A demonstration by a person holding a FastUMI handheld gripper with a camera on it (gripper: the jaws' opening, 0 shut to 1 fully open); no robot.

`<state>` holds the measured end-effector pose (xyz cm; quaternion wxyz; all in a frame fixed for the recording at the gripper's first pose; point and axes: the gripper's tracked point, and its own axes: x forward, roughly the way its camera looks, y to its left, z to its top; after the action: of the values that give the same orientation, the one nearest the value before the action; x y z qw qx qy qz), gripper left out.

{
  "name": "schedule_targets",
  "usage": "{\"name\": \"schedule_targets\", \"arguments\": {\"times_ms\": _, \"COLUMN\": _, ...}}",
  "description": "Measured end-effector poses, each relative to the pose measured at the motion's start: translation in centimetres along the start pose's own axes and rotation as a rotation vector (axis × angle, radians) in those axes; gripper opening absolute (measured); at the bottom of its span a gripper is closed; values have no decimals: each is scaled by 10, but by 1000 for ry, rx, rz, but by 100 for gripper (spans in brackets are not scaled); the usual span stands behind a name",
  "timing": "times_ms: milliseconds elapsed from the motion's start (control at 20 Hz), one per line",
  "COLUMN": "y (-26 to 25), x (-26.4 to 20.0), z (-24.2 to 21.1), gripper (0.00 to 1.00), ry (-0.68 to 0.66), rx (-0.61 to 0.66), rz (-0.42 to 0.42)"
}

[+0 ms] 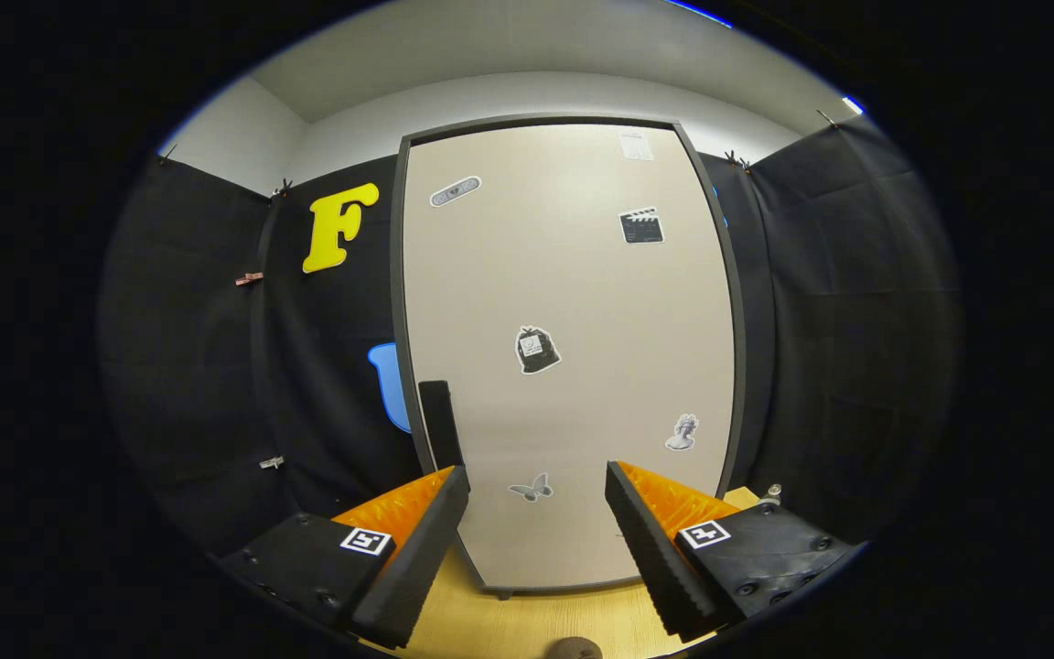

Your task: Open the shoe cabinet door, grab the shoes and put them into the shoe cabinet, then close the shoe cabinet door.

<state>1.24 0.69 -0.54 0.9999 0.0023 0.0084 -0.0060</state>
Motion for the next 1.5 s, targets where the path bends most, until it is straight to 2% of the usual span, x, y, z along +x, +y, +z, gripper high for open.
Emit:
{"name": "schedule_targets", "arguments": {"times_ms": 350, "y": 22, "x": 16, "z": -10, "gripper": 98, "ry": 4, "rx": 12, "rz": 36}}
{"name": "schedule_targets", "arguments": {"times_ms": 650, "y": 57, "x": 57, "z": -26, "gripper": 98, "ry": 30, "rx": 9, "rz": 66}}
{"name": "schedule_targets", "arguments": {"times_ms": 1200, "y": 74, "x": 136, "z": -50, "gripper": 98, "ry": 38, "rx": 6, "rz": -7}}
{"name": "schedule_targets", "arguments": {"times_ms": 1400, "y": 74, "x": 148, "z": -53, "gripper": 89, "ry": 38, "rx": -3, "rz": -39}}
{"name": "schedule_targets", "arguments": {"times_ms": 1450, "y": 75, "x": 148, "z": -54, "gripper": 77, "ry": 39, "rx": -4, "rz": -42}}
{"name": "schedule_targets", "arguments": {"times_ms": 1500, "y": 76, "x": 151, "z": -55, "gripper": 73, "ry": 38, "rx": -6, "rz": -41}}
